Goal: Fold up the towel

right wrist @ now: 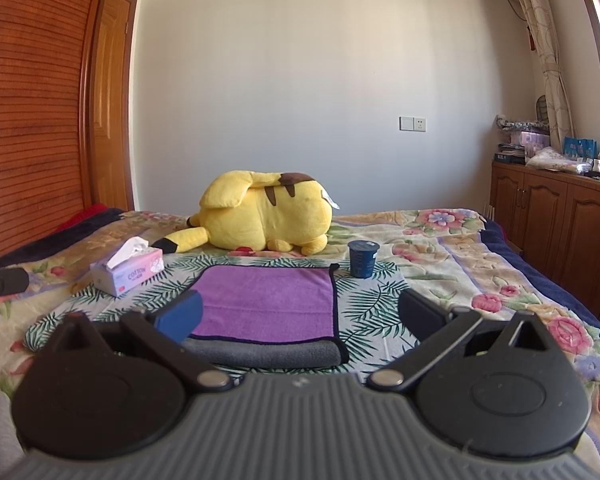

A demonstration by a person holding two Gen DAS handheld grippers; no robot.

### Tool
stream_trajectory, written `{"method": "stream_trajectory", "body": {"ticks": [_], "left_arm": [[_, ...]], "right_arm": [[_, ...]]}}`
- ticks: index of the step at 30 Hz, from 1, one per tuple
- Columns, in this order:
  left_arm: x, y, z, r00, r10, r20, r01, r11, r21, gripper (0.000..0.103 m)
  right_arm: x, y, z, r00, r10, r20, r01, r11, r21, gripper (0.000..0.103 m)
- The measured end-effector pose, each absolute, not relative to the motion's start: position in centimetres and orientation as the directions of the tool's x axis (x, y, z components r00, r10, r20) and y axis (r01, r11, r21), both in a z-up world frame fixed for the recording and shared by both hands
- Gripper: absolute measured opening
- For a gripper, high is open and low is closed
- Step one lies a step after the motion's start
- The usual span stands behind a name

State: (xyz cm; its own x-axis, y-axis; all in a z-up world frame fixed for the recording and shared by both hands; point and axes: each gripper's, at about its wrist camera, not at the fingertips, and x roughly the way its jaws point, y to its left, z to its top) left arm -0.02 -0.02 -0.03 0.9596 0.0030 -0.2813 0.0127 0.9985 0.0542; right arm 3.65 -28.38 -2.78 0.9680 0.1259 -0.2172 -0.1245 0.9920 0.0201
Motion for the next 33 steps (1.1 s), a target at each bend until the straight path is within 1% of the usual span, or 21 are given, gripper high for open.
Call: {"method": "stream_trajectory", "body": {"ticks": [33], "left_arm": [[0.01,-0.03,-0.07,0.958,0.003,-0.286,0.014,0.998,0.056,0.084]], "right_arm": [[3.81,-28.19,-2.73,0.968,0.122,-0.22,-0.122,0.992,0.015,0.103]]}}
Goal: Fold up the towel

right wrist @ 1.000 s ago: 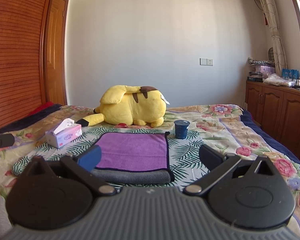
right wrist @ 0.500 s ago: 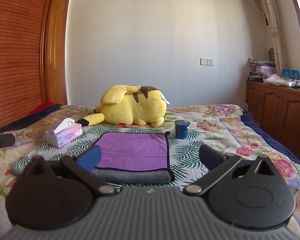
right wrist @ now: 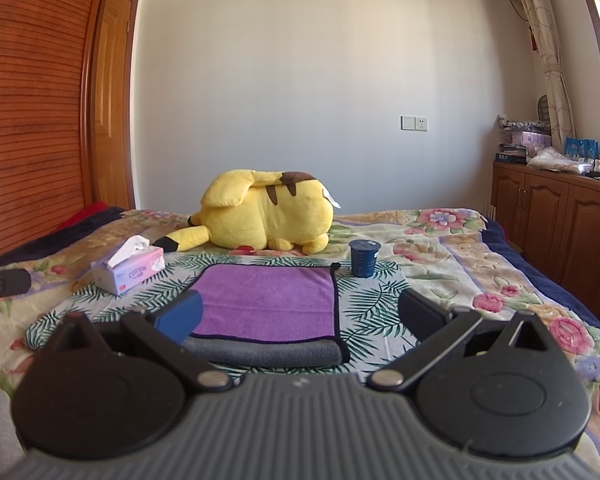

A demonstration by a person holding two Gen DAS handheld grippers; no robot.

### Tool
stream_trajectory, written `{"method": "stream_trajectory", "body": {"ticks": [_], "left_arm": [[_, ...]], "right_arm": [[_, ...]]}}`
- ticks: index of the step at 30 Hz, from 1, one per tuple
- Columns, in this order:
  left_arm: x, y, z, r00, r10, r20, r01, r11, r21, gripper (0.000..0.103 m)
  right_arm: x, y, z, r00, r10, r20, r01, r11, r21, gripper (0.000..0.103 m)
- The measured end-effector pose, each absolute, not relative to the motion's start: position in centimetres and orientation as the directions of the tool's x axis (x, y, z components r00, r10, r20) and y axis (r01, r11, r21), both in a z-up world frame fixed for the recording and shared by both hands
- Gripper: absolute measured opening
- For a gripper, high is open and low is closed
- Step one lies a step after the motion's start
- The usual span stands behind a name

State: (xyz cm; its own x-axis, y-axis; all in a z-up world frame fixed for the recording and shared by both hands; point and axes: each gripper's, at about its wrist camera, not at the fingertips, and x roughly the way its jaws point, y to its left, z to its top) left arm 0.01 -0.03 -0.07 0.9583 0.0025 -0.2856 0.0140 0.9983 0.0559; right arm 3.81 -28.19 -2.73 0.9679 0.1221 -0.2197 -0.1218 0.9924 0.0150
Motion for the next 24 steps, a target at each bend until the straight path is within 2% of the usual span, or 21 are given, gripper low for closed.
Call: {"method": "stream_trajectory", "body": {"ticks": [9,24], "left_arm": [[0.4,-0.5,-0.6,0.95,-0.005,-0.312,0.027,0.997,0.066,0.084],[3.4,-1.9,-2.4,0.909,-0.038,-0.414,0.091,0.99,0.109,0.084]], "right_arm": [[4.3,-27.7,-2.8,0.963,0.127,-0.236,-0.13,0.992,0.004,0.103],[6.8,-27.6,-3.1,0.942,0.15,-0.299,-0.158,0.987,-0.004,0.103]]}}
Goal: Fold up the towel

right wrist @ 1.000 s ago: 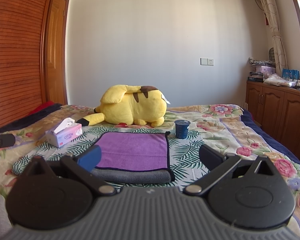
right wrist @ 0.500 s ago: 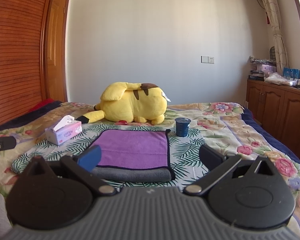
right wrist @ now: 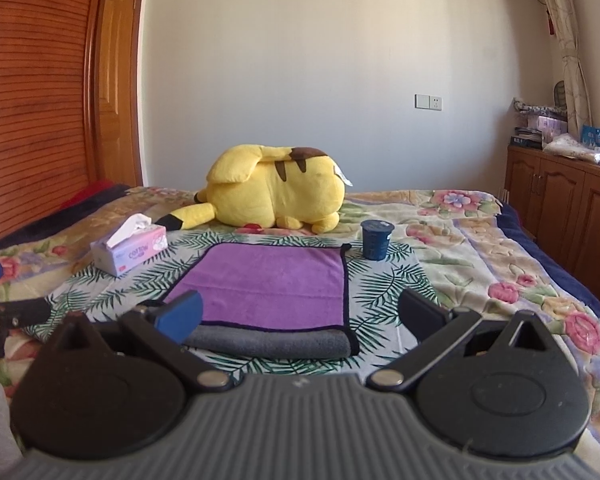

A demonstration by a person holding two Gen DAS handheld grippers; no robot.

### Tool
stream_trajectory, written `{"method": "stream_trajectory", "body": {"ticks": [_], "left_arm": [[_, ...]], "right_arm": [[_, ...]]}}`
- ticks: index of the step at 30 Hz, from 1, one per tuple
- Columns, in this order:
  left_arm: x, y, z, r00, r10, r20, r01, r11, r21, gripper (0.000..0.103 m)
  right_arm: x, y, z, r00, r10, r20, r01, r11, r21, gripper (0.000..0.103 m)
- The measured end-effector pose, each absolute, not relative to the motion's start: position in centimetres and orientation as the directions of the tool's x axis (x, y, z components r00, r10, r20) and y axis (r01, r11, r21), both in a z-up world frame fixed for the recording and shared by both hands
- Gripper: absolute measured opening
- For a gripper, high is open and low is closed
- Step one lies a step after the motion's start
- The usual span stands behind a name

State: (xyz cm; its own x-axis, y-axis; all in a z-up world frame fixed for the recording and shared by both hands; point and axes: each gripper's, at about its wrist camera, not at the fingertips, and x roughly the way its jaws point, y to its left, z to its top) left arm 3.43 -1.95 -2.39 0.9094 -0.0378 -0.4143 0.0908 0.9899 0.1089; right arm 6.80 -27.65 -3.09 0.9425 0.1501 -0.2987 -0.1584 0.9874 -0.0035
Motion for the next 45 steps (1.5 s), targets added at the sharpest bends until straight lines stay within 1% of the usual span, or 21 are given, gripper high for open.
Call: {"method": "stream_trajectory", "body": {"ticks": [6,12,23,36,41,45], "left_arm": [[4.9,-2.3,-3.1,0.887,-0.052,-0.459,0.114,0.987,0.11,0.084],[6.0,-2.6,-3.7,0.872,-0.071,-0.485,0.141,0.984,0.108,0.084],[8.7,-2.5,-4.5,0.844,-0.09,-0.529,0.156,0.984,0.082,0.084],[12.9,-1.8,-5.7,0.825,-0.091,-0.558,0.148,0.987,0.057,0.084],[14.4,-1.3,-6.2,0.806,-0.122,-0.579,0.155,0.988,0.008,0.081],[15.2,-1.1,-6.3,0.808,-0.125,-0.576,0.157,0.988,0.005,0.079]], "right_arm": [[8.2,-27.3,-3.4,0.939,0.142,-0.312,-0.168,0.984,-0.058,0.103],[9.6,-27.1,-3.6,0.931,0.15,-0.333,-0.185,0.98,-0.074,0.103],[12.4,-27.4,-4.6,0.903,0.165,-0.397,-0.207,0.976,-0.065,0.103],[15.8,-27.9,-6.0,0.873,0.166,-0.459,-0.218,0.974,-0.061,0.103],[16.8,-28.0,-6.4,0.859,0.173,-0.482,-0.223,0.974,-0.047,0.103],[17.8,-28.3,-6.9,0.847,0.181,-0.499,-0.226,0.974,-0.03,0.103]]}}
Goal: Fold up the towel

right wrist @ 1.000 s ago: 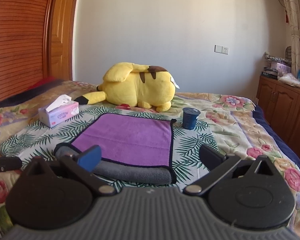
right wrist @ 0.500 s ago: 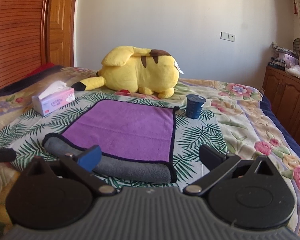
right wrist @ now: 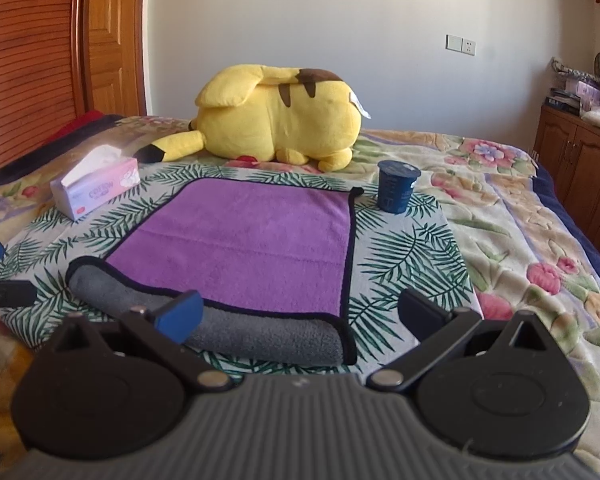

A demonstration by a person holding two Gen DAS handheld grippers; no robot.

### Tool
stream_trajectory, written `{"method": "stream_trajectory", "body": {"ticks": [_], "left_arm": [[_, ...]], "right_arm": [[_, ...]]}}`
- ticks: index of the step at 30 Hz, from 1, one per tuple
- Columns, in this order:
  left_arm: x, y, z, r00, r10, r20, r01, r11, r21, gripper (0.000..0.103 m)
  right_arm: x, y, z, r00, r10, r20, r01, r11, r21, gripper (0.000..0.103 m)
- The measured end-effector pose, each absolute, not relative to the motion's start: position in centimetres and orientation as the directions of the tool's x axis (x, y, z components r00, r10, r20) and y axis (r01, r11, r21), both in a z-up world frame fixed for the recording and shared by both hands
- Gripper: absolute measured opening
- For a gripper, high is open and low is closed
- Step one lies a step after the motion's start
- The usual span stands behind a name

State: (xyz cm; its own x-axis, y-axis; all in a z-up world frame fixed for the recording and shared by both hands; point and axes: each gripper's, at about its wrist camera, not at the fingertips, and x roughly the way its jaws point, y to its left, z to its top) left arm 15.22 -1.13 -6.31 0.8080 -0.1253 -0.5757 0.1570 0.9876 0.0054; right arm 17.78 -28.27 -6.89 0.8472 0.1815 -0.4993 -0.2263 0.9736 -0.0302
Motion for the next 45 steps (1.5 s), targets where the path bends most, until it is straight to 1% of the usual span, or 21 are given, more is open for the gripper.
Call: {"method": "stream_trajectory", "body": {"ticks": [11,13,14,15,16,17,19,23,24,28,32,37,38,40,45], "left_arm": [[17.5,-0.4,-7.1,0.799,-0.129,-0.587,0.153,0.988,-0.008,0.065],[18.0,-0.3,-7.2,0.796,-0.127,-0.592,0.153,0.988,-0.007,0.055],[18.3,-0.2,-7.3,0.793,-0.131,-0.595,0.155,0.988,-0.011,0.052],[18.5,-0.2,-7.4,0.792,-0.132,-0.596,0.155,0.988,-0.013,0.05],[18.8,-0.1,-7.5,0.79,-0.131,-0.598,0.155,0.988,-0.012,0.05],[19.0,-0.1,-7.6,0.788,-0.131,-0.602,0.157,0.988,-0.01,0.049],[19.6,0.1,-7.8,0.78,-0.138,-0.61,0.16,0.987,-0.018,0.041],[20.6,0.6,-8.2,0.766,-0.151,-0.624,0.16,0.986,-0.043,0.031],[20.9,0.7,-8.3,0.764,-0.152,-0.627,0.159,0.986,-0.046,0.027],[21.7,0.9,-8.9,0.75,-0.161,-0.642,0.161,0.985,-0.058,0.02],[22.3,1.0,-9.3,0.742,-0.16,-0.652,0.16,0.985,-0.06,0.016],[22.9,1.3,-9.7,0.731,-0.164,-0.662,0.154,0.985,-0.074,0.012],[22.9,1.3,-9.8,0.729,-0.166,-0.664,0.154,0.985,-0.077,0.01],[23.0,1.4,-9.9,0.724,-0.169,-0.669,0.156,0.984,-0.08,0.0],[23.0,1.5,-9.9,0.725,-0.168,-0.668,0.149,0.985,-0.086,0.0]], "right_arm": [[20.2,-28.8,-8.2,0.819,0.188,-0.542,-0.236,0.972,-0.019,0.103],[20.6,-28.9,-8.4,0.809,0.19,-0.556,-0.237,0.971,-0.014,0.101],[20.7,-29.0,-8.6,0.802,0.195,-0.565,-0.24,0.971,-0.007,0.098],[20.9,-29.0,-8.7,0.792,0.202,-0.576,-0.246,0.969,0.002,0.091],[21.1,-29.1,-8.8,0.78,0.209,-0.589,-0.251,0.968,0.011,0.088],[21.3,-29.2,-9.0,0.772,0.209,-0.6,-0.251,0.968,0.015,0.087],[21.7,-29.2,-9.5,0.757,0.209,-0.619,-0.253,0.967,0.017,0.087],[22.3,-29.4,-10.0,0.735,0.212,-0.644,-0.255,0.967,0.028,0.087],[22.6,-29.5,-10.1,0.732,0.214,-0.647,-0.255,0.967,0.031,0.087],[23.2,-30.0,-10.4,0.724,0.212,-0.656,-0.244,0.969,0.044,0.087],[23.9,-30.7,-10.8,0.712,0.21,-0.67,-0.231,0.971,0.059,0.085],[24.6,-31.3,-11.1,0.695,0.227,-0.683,-0.23,0.969,0.088,0.079],[24.6,-31.3,-11.2,0.692,0.229,-0.685,-0.229,0.969,0.092,0.078],[24.8,-31.5,-11.2,0.685,0.238,-0.689,-0.23,0.967,0.106,0.075],[25.0,-31.7,-11.3,0.668,0.258,-0.697,-0.233,0.963,0.133,0.067]]}}
